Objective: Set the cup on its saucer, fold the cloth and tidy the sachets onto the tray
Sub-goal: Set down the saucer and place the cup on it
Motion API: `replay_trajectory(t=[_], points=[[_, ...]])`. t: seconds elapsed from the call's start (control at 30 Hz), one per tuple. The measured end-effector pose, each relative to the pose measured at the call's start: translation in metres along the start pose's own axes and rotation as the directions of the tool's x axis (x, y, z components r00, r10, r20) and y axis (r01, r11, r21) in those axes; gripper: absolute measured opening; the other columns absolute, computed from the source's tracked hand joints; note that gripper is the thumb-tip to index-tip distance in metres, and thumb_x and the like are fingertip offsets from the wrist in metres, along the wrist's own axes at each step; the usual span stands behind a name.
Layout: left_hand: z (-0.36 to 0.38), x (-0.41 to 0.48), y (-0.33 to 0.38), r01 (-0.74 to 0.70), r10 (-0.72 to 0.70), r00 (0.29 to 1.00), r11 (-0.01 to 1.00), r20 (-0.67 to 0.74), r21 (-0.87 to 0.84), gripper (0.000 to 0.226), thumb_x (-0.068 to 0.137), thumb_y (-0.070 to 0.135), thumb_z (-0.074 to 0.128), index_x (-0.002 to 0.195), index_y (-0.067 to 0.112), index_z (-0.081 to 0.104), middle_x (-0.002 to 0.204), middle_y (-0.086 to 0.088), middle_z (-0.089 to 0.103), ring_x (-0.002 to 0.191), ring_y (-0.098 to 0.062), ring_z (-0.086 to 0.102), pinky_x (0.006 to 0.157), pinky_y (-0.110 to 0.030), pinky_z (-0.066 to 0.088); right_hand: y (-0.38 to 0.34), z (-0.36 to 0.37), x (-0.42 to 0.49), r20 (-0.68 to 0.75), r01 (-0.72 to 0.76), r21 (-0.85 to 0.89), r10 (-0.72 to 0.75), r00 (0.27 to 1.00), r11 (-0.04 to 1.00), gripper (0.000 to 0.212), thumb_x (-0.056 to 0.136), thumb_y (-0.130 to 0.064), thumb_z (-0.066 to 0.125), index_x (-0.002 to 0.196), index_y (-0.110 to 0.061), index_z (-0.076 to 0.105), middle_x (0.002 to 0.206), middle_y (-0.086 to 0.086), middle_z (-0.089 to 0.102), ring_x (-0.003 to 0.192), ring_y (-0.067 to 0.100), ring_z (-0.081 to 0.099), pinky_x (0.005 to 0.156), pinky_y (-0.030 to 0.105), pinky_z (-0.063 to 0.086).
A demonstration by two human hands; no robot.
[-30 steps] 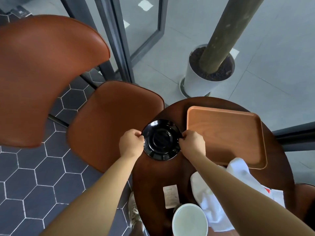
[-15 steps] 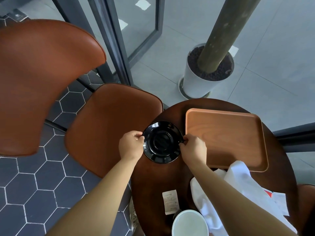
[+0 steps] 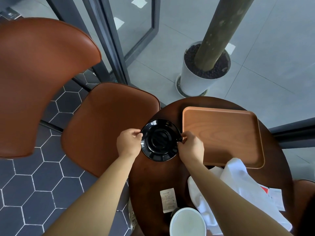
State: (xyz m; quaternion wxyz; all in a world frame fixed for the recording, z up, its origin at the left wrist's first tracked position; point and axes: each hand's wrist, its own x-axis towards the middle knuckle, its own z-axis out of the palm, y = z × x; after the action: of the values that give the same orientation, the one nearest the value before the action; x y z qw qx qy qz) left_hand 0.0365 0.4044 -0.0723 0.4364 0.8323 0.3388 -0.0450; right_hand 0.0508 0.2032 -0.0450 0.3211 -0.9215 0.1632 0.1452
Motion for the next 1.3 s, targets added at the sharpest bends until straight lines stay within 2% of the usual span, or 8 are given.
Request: replay_trajectory(t=[0.37,0.57,0.77,0.93,1.07,1.17,1.23,1.3], points=[[-0.003,-0.001,-0.001,-0.003,0.000,0.998,0.999,0.066,0.039,0.021,0.090,0.022,0.066,0.109,0.017,0.073,0.105,-0.001,0.074,0.097,-0.018,0.068,0.080,-0.027,0.046,-0.001,-0.001,0.000,0.022,-0.042,-0.002,0.042,0.999,0.999,0.032,0.085,-0.010,0.062,0.116,-0.016,0.066,0.101,0.006,0.070,0.094,0.027,0.063,0.077,0.029,0.046],[-0.013,-0.021,-0.003,-0.132,0.111,0.986,0.975,0.123,0.179,0.031,0.095,0.026,0.060,0.124,0.017,0.062,0.112,-0.001,0.066,0.102,-0.019,0.062,0.081,-0.026,0.041,-0.002,-0.009,-0.007,0.021,-0.038,-0.012,0.038,0.999,0.999,0.030,0.090,-0.018,0.063,0.119,-0.014,0.064,0.106,0.009,0.070,0.099,0.029,0.063,0.084,0.034,0.051],[-0.023,-0.063,-0.009,-0.214,0.180,0.973,0.937,0.145,0.275,0.038,0.094,0.025,0.060,0.131,0.018,0.058,0.117,-0.004,0.060,0.093,-0.019,0.063,0.077,-0.035,0.053,0.002,-0.028,-0.032,0.014,0.036,-0.036,-0.036,0.999,0.999,0.028,0.090,-0.019,0.061,0.117,-0.015,0.065,0.103,0.007,0.069,0.097,0.027,0.063,0.082,0.034,0.051],[-0.027,-0.104,-0.020,-0.387,0.326,0.921,0.823,0.212,0.415,0.038,0.091,0.023,0.063,0.128,0.014,0.061,0.113,-0.006,0.062,0.099,-0.025,0.063,0.083,-0.041,0.052,0.005,-0.043,-0.070,-0.019,0.166,-0.067,-0.167,0.986,0.984,0.022,0.088,-0.019,0.063,0.107,-0.013,0.070,0.097,0.003,0.067,0.087,0.024,0.063,0.075,0.032,0.049],[-0.025,-0.127,-0.033,-0.555,0.450,0.832,0.670,0.325,0.494,0.035,0.085,0.020,0.070,0.119,0.014,0.066,0.101,-0.005,0.063,0.089,-0.025,0.061,0.072,-0.040,0.051,0.011,-0.057,-0.102,-0.009,0.093,0.078,-0.092,0.996,0.993,0.018,0.087,-0.025,0.066,0.104,-0.019,0.072,0.082,-0.012,0.067,0.080,0.010,0.062,0.065,0.018,0.041],[-0.021,-0.138,-0.047,-0.646,0.511,0.762,0.569,0.397,0.509,0.035,0.080,0.019,0.075,0.114,0.013,0.068,0.103,-0.009,0.064,0.092,-0.028,0.061,0.071,-0.042,0.053,0.025,-0.066,-0.134,-0.072,0.052,0.142,-0.042,0.997,0.989,0.015,0.087,-0.028,0.067,0.101,-0.027,0.071,0.075,-0.023,0.062,0.074,-0.005,0.060,0.060,0.004,0.038],[-0.017,-0.142,-0.058,-0.682,0.528,0.729,0.513,0.435,0.521,0.037,0.082,0.021,0.074,0.117,0.011,0.066,0.113,-0.014,0.063,0.104,-0.032,0.061,0.079,-0.045,0.055,0.039,-0.070,-0.157,-0.086,0.009,0.173,0.006,0.996,0.985,0.012,0.089,-0.029,0.067,0.100,-0.030,0.071,0.075,-0.023,0.063,0.079,-0.010,0.060,0.059,0.004,0.040],[-0.012,-0.147,-0.067,-0.700,0.536,0.710,0.467,0.456,0.540,0.040,0.087,0.025,0.070,0.123,0.010,0.063,0.126,-0.020,0.060,0.120,-0.036,0.055,0.095,-0.049,0.052,0.056,-0.073,-0.179,-0.076,-0.047,0.212,0.064,0.995,0.976,0.012,0.089,-0.029,0.067,0.100,-0.030,0.071,0.078,-0.018,0.067,0.079,-0.004,0.062,0.061,0.007,0.040]])
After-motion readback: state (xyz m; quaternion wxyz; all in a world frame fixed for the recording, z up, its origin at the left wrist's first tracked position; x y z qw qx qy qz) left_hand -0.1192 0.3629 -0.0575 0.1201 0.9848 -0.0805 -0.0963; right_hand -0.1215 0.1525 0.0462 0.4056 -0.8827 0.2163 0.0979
